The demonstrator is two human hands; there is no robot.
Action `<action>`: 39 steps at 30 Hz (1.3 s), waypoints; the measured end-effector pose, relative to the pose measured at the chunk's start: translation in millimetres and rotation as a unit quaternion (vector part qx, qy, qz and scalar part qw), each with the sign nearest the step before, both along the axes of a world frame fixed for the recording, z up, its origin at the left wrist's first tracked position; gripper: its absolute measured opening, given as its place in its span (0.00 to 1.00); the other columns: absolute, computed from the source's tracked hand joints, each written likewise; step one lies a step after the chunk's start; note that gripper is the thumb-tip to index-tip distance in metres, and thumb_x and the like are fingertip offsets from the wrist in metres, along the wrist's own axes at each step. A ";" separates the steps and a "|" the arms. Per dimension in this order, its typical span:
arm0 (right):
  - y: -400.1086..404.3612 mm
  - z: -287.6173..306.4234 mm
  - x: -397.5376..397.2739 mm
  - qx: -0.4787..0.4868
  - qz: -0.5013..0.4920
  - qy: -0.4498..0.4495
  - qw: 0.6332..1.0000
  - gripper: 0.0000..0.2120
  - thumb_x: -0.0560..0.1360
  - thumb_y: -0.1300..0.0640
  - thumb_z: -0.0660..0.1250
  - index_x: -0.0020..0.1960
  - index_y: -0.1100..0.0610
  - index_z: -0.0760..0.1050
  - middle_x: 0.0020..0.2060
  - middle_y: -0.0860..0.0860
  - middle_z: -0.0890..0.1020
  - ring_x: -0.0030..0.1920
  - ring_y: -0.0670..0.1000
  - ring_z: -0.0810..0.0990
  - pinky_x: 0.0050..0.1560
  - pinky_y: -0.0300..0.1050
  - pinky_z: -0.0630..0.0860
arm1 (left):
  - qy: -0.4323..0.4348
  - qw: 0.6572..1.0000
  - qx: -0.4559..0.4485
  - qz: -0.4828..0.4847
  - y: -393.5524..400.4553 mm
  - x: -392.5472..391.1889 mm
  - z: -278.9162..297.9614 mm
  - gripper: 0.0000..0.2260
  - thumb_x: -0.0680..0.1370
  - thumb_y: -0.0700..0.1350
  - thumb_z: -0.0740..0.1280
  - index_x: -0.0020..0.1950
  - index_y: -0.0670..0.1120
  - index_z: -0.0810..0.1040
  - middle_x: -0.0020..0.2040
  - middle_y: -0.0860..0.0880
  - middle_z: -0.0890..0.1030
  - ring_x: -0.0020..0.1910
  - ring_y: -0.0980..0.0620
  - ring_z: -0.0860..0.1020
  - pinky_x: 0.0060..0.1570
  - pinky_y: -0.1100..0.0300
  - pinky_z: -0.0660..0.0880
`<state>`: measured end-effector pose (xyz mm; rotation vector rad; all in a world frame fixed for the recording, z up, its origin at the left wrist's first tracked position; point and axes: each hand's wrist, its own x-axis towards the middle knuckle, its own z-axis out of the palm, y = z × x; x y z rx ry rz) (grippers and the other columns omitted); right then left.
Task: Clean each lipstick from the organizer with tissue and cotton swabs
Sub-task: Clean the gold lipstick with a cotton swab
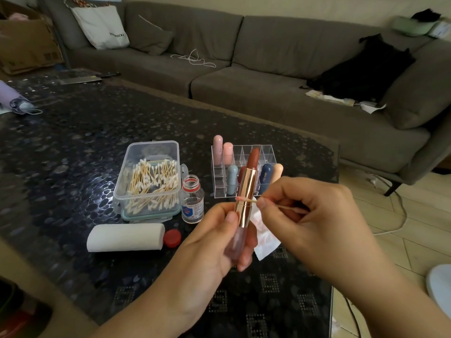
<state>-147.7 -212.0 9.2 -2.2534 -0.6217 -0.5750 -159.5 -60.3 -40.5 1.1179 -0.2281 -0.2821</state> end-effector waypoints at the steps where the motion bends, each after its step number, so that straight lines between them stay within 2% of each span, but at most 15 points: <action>1: -0.7 -1.1 0.2 0.005 0.000 0.007 1.000 0.06 0.70 0.56 0.68 0.34 0.52 0.78 0.22 0.39 0.68 0.24 0.39 0.69 0.28 0.23 0.61 | 0.002 1.000 0.008 0.003 -0.3 0.3 0.1 0.15 0.76 0.50 0.59 0.56 0.43 0.76 0.32 0.50 0.75 0.31 0.52 0.70 0.33 0.61 0.68; 4: -3.5 -3.3 1.2 0.050 0.003 0.040 0.998 0.05 0.71 0.54 0.68 0.36 0.50 0.79 0.25 0.46 0.76 0.25 0.45 0.72 0.27 0.29 0.66 | 0.008 1.000 0.024 0.010 -0.9 0.6 0.9 0.09 0.78 0.49 0.62 0.50 0.47 0.79 0.33 0.50 0.76 0.32 0.53 0.69 0.35 0.59 0.67; 7: -6.0 -1.6 2.6 0.087 -0.028 0.029 0.995 0.05 0.72 0.52 0.67 0.39 0.49 0.80 0.30 0.49 0.80 0.30 0.49 0.77 0.29 0.38 0.72 | 0.005 0.999 0.034 0.015 -0.3 0.0 1.9 0.10 0.74 0.50 0.59 0.43 0.51 0.80 0.35 0.48 0.76 0.33 0.52 0.69 0.37 0.57 0.67; 12: -6.2 0.6 4.3 0.106 -0.044 0.022 0.993 0.06 0.75 0.53 0.69 0.40 0.44 0.78 0.31 0.46 0.79 0.31 0.46 0.77 0.28 0.30 0.70 | -0.003 0.998 0.064 0.017 0.7 -1.0 0.5 0.11 0.73 0.51 0.59 0.48 0.48 0.77 0.36 0.49 0.76 0.33 0.52 0.69 0.38 0.58 0.67; 16: -6.4 -0.6 5.4 0.084 -0.049 0.016 0.995 0.05 0.72 0.52 0.66 0.40 0.48 0.80 0.30 0.46 0.80 0.33 0.47 0.77 0.30 0.33 0.72 | -0.018 0.997 0.078 0.018 0.0 -1.4 2.3 0.09 0.73 0.52 0.59 0.44 0.53 0.78 0.35 0.50 0.76 0.33 0.52 0.69 0.37 0.59 0.68; 19: -5.9 -1.4 4.4 0.054 -0.029 0.029 0.998 0.06 0.71 0.54 0.67 0.38 0.52 0.80 0.27 0.47 0.78 0.28 0.48 0.74 0.28 0.35 0.70 | -0.029 0.996 0.083 0.024 -0.1 -0.6 3.2 0.09 0.74 0.52 0.58 0.43 0.54 0.78 0.35 0.51 0.75 0.34 0.52 0.68 0.37 0.60 0.68; 23: -3.7 -1.7 2.6 0.031 0.018 0.057 0.998 0.06 0.70 0.58 0.67 0.34 0.53 0.78 0.24 0.41 0.71 0.23 0.41 0.68 0.27 0.26 0.62 | -0.040 0.994 0.099 0.035 0.3 0.6 1.9 0.09 0.78 0.56 0.59 0.46 0.55 0.78 0.34 0.53 0.75 0.34 0.51 0.68 0.40 0.58 0.67; 25: -4.1 -0.8 2.1 0.048 0.028 0.068 0.996 0.07 0.70 0.57 0.67 0.34 0.52 0.78 0.23 0.43 0.72 0.22 0.42 0.67 0.27 0.26 0.62 | -0.051 0.992 0.114 0.035 0.1 0.3 0.4 0.09 0.75 0.55 0.58 0.47 0.56 0.77 0.34 0.54 0.75 0.35 0.51 0.69 0.41 0.57 0.67; 28: -4.9 1.3 1.9 0.098 0.007 0.051 0.994 0.06 0.72 0.55 0.67 0.36 0.51 0.79 0.24 0.52 0.75 0.24 0.50 0.68 0.27 0.30 0.63 | -0.057 0.991 0.115 0.034 -0.8 0.1 -0.2 0.09 0.73 0.55 0.58 0.45 0.56 0.76 0.34 0.54 0.75 0.34 0.53 0.69 0.40 0.59 0.68; 31: -5.2 2.4 3.1 0.110 -0.023 0.018 0.994 0.06 0.73 0.54 0.67 0.37 0.50 0.78 0.26 0.52 0.74 0.27 0.50 0.70 0.27 0.29 0.63 | -0.059 0.990 0.122 0.033 -0.9 0.4 -0.3 0.08 0.73 0.56 0.58 0.43 0.58 0.76 0.35 0.54 0.75 0.34 0.53 0.69 0.40 0.59 0.68; 39: -4.5 -0.2 4.5 0.102 -0.037 0.020 0.994 0.06 0.73 0.54 0.66 0.38 0.50 0.78 0.27 0.51 0.75 0.27 0.49 0.71 0.28 0.30 0.65 | -0.072 0.989 0.125 0.035 -1.3 1.0 -1.5 0.08 0.73 0.55 0.57 0.42 0.59 0.76 0.36 0.53 0.75 0.34 0.53 0.69 0.39 0.60 0.69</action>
